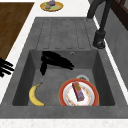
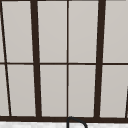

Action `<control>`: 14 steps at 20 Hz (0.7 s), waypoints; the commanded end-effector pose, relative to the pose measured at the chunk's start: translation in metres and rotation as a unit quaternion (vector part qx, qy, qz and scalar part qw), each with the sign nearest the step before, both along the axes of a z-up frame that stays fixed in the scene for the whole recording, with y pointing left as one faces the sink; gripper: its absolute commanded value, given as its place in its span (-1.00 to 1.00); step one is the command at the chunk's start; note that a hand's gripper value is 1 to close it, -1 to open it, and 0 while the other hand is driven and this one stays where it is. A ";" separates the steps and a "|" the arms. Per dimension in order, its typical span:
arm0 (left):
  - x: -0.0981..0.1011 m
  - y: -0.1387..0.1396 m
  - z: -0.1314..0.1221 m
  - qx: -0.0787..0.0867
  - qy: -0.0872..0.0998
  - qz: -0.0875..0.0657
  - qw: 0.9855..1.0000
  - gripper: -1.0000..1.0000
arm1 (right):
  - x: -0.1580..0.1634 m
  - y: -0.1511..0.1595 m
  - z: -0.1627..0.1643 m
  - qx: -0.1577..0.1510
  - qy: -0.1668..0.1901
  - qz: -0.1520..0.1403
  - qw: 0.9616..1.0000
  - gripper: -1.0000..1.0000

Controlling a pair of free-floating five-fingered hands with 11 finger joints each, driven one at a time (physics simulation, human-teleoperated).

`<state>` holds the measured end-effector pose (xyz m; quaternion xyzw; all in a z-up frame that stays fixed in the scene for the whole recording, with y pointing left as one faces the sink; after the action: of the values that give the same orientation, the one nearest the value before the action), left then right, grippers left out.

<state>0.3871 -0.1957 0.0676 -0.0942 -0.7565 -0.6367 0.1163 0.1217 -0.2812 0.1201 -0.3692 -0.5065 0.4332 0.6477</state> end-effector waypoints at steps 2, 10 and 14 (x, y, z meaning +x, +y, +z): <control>0.021 -0.020 -0.027 -0.003 0.037 0.011 0.999 -1.00 | 0.000 0.000 0.000 0.000 0.000 0.000 1.000 0.00; 0.077 -0.041 -0.061 0.000 0.047 -0.002 0.999 -1.00 | 0.000 0.000 0.000 0.000 0.000 0.000 1.000 0.00; 0.109 -0.050 -0.087 -0.007 0.039 -0.004 0.999 -1.00 | 0.000 0.000 0.000 0.000 0.000 0.000 1.000 0.00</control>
<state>0.4745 -0.2397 -0.0004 -0.1120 -0.7535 -0.6343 0.1315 0.1217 -0.2812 0.1201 -0.3692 -0.5065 0.4332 0.6477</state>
